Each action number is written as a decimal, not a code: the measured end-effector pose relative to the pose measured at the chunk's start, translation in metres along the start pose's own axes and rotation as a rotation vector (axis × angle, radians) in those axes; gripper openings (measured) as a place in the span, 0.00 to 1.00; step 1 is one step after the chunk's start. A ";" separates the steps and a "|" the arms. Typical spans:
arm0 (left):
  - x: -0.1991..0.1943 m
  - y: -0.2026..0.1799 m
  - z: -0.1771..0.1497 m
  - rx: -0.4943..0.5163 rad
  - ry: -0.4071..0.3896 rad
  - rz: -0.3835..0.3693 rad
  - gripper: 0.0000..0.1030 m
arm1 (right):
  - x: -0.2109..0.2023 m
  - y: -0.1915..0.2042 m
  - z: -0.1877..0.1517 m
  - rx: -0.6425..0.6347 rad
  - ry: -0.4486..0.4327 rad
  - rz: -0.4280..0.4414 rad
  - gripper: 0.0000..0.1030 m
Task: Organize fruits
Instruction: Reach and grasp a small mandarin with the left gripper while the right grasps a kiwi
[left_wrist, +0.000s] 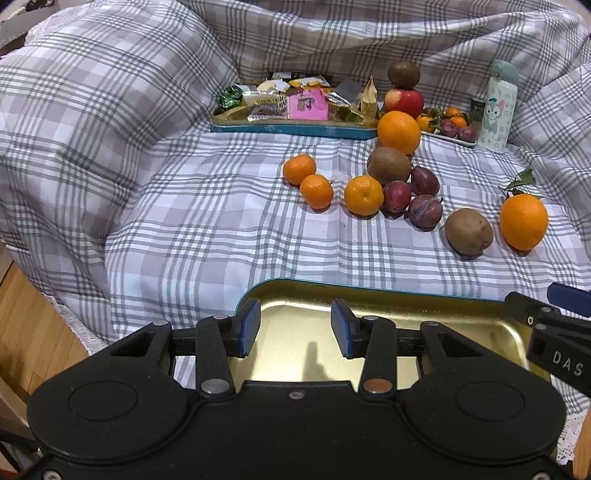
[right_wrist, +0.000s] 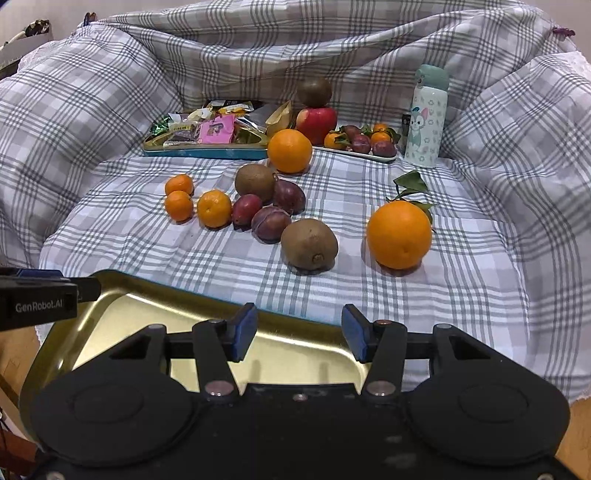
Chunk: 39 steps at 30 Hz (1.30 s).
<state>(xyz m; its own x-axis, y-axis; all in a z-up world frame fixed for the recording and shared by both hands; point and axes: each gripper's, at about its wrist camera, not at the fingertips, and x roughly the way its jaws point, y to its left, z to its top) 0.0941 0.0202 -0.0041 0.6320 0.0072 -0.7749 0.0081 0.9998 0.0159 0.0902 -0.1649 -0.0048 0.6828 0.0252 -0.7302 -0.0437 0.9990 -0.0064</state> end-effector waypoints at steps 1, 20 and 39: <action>0.003 0.000 0.001 0.003 0.003 0.000 0.49 | 0.004 -0.001 0.002 0.001 0.004 0.004 0.51; 0.052 -0.010 0.044 0.043 0.009 -0.052 0.49 | 0.063 -0.013 0.032 0.009 0.030 0.025 0.51; 0.100 -0.008 0.089 0.068 0.047 -0.103 0.49 | 0.106 -0.014 0.050 0.022 0.081 0.006 0.53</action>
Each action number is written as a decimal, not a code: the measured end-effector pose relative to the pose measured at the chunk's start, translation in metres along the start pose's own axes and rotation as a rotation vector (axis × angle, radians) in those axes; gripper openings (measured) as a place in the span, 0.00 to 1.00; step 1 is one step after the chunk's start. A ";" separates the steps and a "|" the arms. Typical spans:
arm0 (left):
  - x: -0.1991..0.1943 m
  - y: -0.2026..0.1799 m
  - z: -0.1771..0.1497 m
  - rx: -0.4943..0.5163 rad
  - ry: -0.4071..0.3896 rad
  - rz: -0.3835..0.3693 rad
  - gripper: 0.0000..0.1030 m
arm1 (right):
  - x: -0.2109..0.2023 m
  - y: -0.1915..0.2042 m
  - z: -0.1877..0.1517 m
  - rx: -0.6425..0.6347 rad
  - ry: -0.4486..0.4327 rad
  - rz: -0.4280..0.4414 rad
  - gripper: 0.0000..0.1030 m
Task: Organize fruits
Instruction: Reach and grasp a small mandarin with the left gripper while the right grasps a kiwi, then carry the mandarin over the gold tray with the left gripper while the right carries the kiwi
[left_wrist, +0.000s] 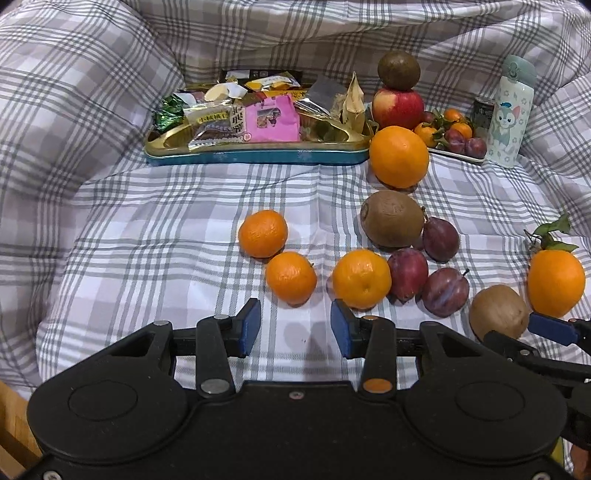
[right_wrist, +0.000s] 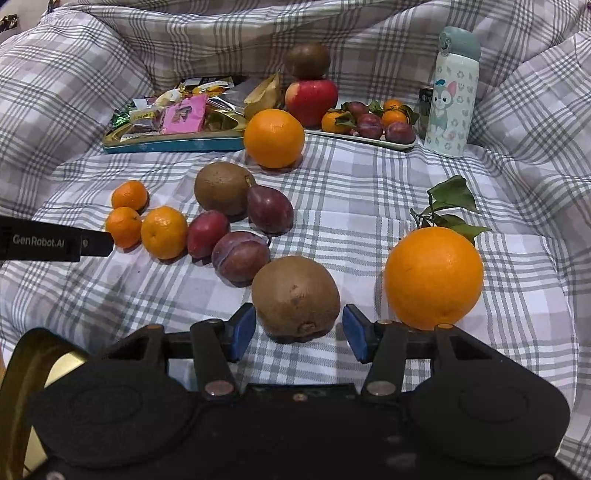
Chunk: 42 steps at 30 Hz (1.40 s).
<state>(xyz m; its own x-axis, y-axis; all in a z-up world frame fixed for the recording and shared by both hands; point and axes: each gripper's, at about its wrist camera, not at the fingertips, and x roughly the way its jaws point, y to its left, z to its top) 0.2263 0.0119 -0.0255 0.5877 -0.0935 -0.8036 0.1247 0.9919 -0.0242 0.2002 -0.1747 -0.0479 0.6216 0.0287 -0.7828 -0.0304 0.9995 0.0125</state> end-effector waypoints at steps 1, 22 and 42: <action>0.002 0.000 0.001 0.001 0.003 -0.002 0.49 | 0.002 0.000 0.000 0.003 0.000 0.003 0.53; 0.036 0.004 0.020 -0.035 0.046 -0.010 0.49 | 0.028 0.000 0.007 0.026 0.037 0.034 0.58; 0.020 0.011 0.017 -0.099 0.032 -0.061 0.43 | 0.020 -0.002 0.003 0.049 0.050 0.049 0.57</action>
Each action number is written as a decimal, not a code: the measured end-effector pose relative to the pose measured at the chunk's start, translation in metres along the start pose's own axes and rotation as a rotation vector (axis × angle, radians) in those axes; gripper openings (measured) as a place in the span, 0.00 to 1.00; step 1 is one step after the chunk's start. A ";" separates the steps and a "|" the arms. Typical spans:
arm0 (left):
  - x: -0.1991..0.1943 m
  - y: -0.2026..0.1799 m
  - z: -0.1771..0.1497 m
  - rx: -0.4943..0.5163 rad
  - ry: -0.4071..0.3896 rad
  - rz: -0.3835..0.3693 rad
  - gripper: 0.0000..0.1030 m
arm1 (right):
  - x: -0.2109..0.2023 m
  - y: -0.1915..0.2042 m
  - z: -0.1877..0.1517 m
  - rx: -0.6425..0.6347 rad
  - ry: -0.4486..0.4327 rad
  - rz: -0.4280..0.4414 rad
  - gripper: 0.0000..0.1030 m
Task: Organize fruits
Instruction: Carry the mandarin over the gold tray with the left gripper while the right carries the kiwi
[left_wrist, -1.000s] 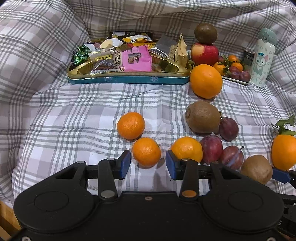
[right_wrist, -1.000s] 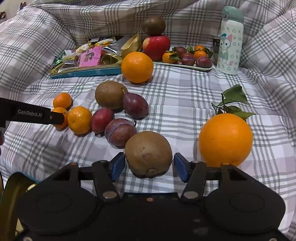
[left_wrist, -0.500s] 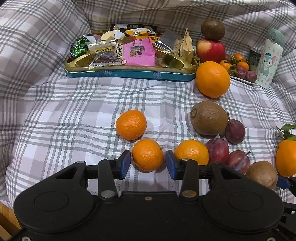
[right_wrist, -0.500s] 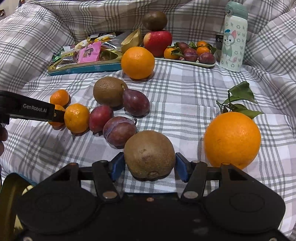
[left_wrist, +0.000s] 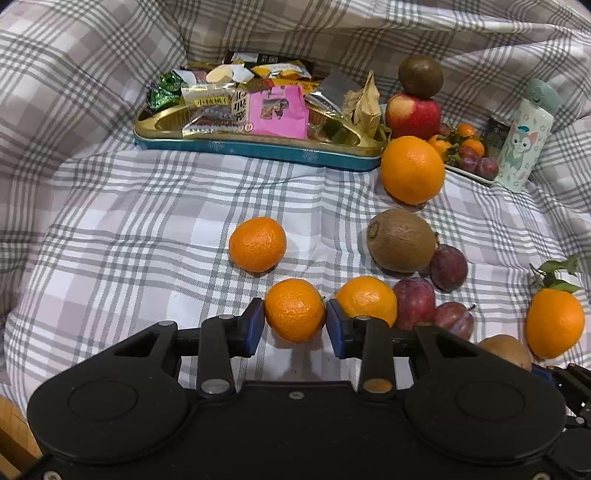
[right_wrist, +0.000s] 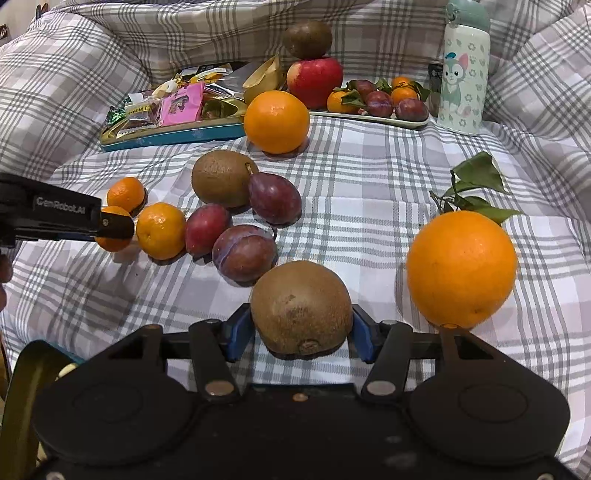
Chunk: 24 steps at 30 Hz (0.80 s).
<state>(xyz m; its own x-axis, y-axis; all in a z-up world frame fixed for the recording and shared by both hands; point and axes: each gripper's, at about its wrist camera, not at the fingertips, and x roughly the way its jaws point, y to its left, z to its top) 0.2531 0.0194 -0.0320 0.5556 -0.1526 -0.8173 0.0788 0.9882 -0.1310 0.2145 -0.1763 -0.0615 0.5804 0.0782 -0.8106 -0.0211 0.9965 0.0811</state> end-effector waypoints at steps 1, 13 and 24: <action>-0.003 -0.001 -0.001 0.003 -0.002 0.000 0.43 | -0.001 0.000 -0.001 0.002 0.001 0.001 0.57; -0.042 -0.015 -0.031 0.060 -0.015 -0.011 0.43 | -0.025 -0.004 -0.013 0.021 -0.010 0.018 0.56; -0.063 -0.018 -0.072 0.080 0.008 0.019 0.43 | -0.059 -0.002 -0.043 0.011 0.000 0.063 0.56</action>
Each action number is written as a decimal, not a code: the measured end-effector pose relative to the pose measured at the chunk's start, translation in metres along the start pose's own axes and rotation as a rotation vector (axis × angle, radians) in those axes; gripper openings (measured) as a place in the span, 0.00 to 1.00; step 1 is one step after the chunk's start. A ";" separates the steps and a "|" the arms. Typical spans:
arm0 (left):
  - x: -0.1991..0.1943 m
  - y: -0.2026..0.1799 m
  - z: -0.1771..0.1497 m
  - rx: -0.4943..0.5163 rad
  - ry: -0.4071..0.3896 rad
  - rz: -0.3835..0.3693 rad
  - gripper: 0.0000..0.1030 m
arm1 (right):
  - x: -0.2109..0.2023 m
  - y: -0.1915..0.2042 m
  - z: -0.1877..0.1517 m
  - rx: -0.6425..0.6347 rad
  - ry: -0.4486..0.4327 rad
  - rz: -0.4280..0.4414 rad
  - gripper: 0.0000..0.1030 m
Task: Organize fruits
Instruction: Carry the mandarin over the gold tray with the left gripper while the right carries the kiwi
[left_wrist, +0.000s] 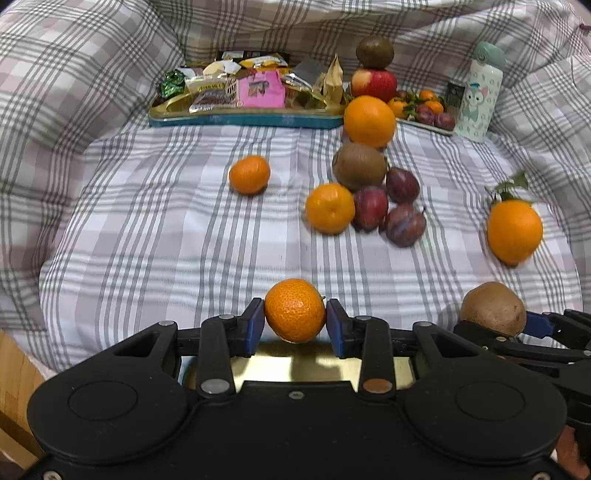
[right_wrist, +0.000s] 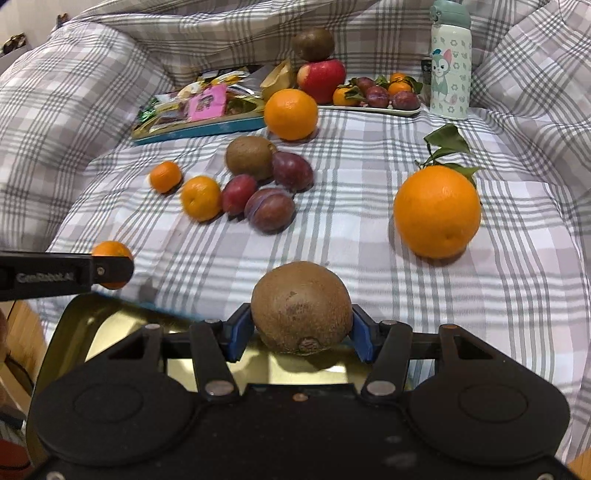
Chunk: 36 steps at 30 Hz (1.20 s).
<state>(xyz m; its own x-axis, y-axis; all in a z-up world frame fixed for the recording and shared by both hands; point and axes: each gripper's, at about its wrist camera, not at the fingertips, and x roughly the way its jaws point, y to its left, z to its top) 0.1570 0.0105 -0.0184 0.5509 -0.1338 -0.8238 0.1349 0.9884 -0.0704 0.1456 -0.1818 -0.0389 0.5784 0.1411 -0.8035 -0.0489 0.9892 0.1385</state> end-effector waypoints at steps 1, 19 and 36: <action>-0.001 0.000 -0.004 0.001 0.004 0.002 0.43 | -0.003 0.002 -0.003 -0.009 0.001 0.003 0.56; -0.006 -0.005 -0.046 -0.001 0.063 0.033 0.43 | -0.013 0.013 -0.048 -0.040 0.087 -0.001 0.56; 0.001 -0.007 -0.052 0.028 0.077 0.054 0.44 | -0.005 0.009 -0.049 -0.025 0.108 -0.027 0.56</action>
<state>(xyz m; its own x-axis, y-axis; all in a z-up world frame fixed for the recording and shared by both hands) 0.1132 0.0077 -0.0478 0.4931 -0.0737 -0.8668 0.1300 0.9915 -0.0103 0.1023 -0.1713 -0.0625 0.4891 0.1162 -0.8644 -0.0552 0.9932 0.1022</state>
